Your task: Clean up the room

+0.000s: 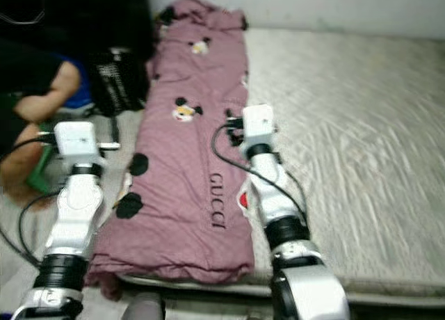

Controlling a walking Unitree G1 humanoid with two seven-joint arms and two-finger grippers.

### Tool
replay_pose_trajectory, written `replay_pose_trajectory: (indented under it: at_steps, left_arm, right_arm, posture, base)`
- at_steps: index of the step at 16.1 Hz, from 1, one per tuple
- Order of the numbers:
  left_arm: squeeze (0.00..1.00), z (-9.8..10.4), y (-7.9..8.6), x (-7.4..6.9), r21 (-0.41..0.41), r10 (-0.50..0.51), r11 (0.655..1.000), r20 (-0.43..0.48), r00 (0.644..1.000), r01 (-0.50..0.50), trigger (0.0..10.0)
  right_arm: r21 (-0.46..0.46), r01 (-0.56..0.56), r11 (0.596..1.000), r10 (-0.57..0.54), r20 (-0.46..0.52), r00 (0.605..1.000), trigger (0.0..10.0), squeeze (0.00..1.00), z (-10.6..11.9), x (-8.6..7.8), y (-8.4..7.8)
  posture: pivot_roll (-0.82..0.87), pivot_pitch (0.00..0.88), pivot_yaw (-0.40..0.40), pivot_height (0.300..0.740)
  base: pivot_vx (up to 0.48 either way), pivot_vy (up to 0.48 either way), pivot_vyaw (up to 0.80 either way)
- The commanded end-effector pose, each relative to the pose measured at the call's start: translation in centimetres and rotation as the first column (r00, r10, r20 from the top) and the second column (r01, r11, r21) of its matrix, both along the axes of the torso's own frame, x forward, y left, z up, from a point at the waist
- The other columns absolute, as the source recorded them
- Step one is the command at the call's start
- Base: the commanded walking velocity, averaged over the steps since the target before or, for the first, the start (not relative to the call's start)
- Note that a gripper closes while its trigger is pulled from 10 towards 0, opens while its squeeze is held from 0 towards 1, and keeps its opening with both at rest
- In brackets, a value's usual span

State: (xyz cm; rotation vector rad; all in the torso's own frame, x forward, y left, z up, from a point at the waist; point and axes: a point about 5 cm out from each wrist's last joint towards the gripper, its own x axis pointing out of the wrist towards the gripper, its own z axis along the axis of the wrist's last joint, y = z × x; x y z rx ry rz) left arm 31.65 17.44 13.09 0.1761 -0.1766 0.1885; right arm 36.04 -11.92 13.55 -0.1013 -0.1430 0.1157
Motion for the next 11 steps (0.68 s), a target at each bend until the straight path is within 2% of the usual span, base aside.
replay_pose_trajectory:
  at_steps: [1, 11]
  left_arm:
    - [0.0, -0.05, 0.13, 0.1, -0.003, -0.004, 1.0, -0.004, 1.0, 0.004, 10.0]
    - [0.0, -0.11, 0.04, 0.28, -0.03, -0.018, 0.999, -0.005, 1.0, 0.018, 10.0]
  right_arm:
    - [0.009, 0.009, 1.0, -0.01, 0.014, 1.0, 10.0, 0.0, 0.17, -0.07, 0.07]
    - [0.0, 0.017, 1.0, -0.017, 0.0, 1.0, 10.0, 0.0, 0.18, 0.24, 0.32]
  posture:
    - [0.05, 0.0, -0.006, 0.74]
    - [0.05, 0.0, -0.005, 0.74]
  base:
    - [0.0, 0.0, 0.0]
    - [0.0, 0.0, 0.0]
